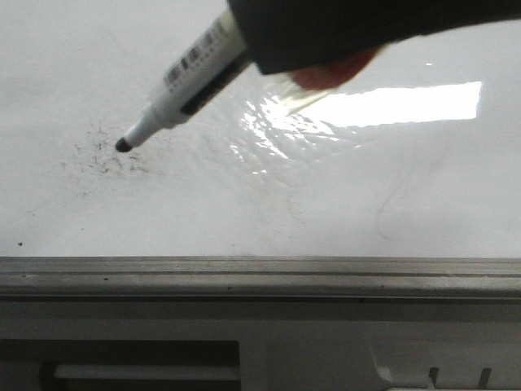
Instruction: Write number 8 on whiteboard
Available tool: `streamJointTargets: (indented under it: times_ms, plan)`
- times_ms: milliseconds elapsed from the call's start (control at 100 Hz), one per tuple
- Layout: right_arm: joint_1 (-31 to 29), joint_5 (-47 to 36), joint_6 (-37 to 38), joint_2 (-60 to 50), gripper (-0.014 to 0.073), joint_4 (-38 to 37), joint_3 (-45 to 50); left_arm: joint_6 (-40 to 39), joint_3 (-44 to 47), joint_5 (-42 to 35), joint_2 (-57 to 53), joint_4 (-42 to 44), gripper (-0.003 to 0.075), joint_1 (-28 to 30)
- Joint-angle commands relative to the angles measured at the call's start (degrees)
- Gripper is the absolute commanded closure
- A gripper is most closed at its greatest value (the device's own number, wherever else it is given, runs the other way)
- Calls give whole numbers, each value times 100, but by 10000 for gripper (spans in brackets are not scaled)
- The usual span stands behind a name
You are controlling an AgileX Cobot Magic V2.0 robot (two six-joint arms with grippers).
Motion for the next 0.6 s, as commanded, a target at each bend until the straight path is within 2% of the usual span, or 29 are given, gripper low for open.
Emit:
streamJointTargets:
  times_ms: [0,170,310,450,590]
  plan:
    - [4,-169,-22,-309,636,-336,-138,-286,54,-213,-341,-138,418,109]
    - [-201,117,-1,-495,636,-1117,-138,-286,310,-164,-748,-138,618,133]
    - [-696,559,110,-495,636,-1219,-169,-286,332,-67,-788,-150,742,133]
    - [-960,752,595,-505,636,-1219,-541,-286,332,-67,-788,-150,741,133]
    - [-961,829,610,-544,636,-1251,-1032,-286,332,-67,-788,-150,741,133]
